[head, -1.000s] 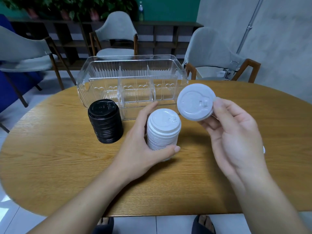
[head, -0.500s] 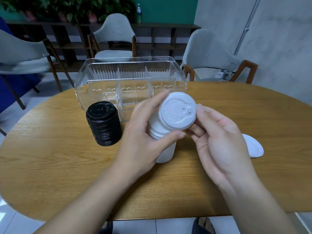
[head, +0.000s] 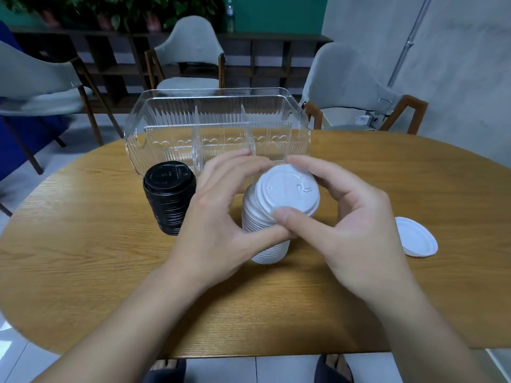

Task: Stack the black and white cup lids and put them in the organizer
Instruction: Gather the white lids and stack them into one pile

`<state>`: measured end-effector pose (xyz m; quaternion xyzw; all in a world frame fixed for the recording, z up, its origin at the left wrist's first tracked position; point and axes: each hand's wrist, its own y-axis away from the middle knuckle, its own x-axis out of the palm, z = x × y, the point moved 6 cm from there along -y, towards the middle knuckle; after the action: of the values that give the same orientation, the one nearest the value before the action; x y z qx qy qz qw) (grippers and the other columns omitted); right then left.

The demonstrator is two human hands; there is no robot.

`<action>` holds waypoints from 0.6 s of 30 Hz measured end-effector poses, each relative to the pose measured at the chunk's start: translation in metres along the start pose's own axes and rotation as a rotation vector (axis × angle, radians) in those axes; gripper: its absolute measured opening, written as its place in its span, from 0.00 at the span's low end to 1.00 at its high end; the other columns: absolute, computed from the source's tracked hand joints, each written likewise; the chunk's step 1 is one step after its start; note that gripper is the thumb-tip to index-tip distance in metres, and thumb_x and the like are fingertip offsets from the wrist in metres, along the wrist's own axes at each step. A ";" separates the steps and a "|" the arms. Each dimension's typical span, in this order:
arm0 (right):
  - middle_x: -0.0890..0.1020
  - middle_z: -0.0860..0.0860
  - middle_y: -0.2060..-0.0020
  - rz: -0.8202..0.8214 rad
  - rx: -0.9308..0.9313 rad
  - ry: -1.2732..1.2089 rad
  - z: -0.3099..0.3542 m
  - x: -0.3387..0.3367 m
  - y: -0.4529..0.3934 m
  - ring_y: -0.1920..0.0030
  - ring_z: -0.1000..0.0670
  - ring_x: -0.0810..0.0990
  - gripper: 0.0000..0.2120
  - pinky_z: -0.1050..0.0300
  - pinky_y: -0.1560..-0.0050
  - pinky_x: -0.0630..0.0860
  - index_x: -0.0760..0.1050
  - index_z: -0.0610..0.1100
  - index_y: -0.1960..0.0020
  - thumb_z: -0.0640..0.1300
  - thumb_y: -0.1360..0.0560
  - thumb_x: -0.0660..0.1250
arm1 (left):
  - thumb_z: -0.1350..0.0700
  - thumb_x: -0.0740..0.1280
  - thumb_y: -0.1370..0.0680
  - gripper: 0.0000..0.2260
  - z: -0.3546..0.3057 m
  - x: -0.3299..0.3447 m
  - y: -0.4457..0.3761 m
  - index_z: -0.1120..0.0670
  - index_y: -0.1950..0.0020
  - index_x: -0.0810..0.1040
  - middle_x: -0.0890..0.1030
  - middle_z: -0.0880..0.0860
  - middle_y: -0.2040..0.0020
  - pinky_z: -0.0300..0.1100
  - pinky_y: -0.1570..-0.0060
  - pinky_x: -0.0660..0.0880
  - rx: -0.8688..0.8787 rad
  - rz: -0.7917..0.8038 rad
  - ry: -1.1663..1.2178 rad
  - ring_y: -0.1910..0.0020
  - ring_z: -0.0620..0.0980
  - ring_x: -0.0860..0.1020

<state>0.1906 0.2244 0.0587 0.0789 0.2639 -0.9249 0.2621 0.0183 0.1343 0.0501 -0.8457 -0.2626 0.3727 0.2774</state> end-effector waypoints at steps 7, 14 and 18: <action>0.87 0.59 0.37 -0.054 0.093 -0.020 -0.012 0.008 -0.006 0.31 0.55 0.83 0.24 0.47 0.27 0.78 0.84 0.52 0.32 0.49 0.26 0.83 | 0.45 0.89 0.35 0.56 0.016 0.023 0.011 0.43 0.12 0.63 0.75 0.37 0.22 0.44 0.20 0.70 -0.325 0.134 0.327 0.21 0.38 0.73; 0.86 0.64 0.38 -0.002 0.111 0.020 -0.016 0.016 -0.006 0.31 0.61 0.81 0.24 0.52 0.26 0.76 0.84 0.55 0.32 0.48 0.27 0.84 | 0.56 0.88 0.32 0.47 0.022 0.032 0.010 0.42 0.17 0.69 0.81 0.40 0.31 0.34 0.35 0.76 -0.374 0.087 0.321 0.32 0.42 0.81; 0.86 0.64 0.36 0.027 0.115 0.015 -0.023 0.019 -0.008 0.30 0.60 0.81 0.25 0.50 0.24 0.75 0.84 0.55 0.31 0.48 0.27 0.84 | 0.62 0.86 0.30 0.47 0.024 0.038 0.012 0.43 0.17 0.68 0.81 0.44 0.32 0.45 0.33 0.79 -0.376 0.069 0.378 0.34 0.48 0.82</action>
<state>0.1705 0.2336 0.0370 0.1043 0.2111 -0.9343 0.2676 0.0243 0.1572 0.0105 -0.9454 -0.2419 0.1622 0.1465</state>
